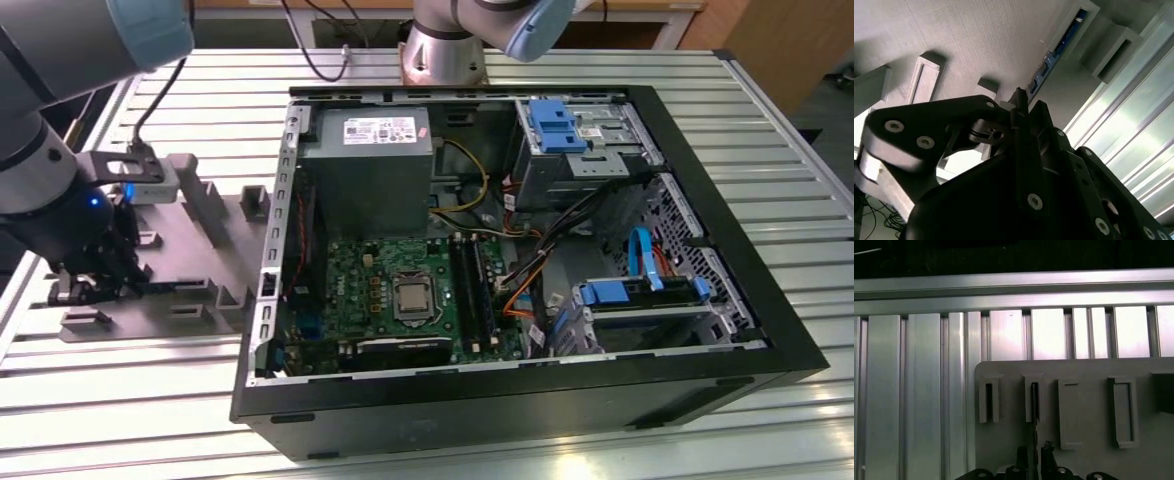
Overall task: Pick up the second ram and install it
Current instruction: 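Pick up the second ram and move it above second insertion slot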
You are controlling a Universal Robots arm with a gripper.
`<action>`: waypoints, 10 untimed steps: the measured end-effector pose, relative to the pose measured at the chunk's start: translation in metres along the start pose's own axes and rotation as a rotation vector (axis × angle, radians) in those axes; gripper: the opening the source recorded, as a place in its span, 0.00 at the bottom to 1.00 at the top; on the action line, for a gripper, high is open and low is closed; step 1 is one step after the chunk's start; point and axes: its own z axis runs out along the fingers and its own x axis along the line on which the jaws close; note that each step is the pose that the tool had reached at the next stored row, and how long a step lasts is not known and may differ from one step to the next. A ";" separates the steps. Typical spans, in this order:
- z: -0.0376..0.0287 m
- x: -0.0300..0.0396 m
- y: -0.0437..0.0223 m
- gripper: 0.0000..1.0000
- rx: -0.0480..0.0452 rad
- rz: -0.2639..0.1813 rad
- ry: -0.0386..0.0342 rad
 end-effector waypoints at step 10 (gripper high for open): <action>0.0046 0.0002 0.0007 0.24 0.0033 0.000 -0.0003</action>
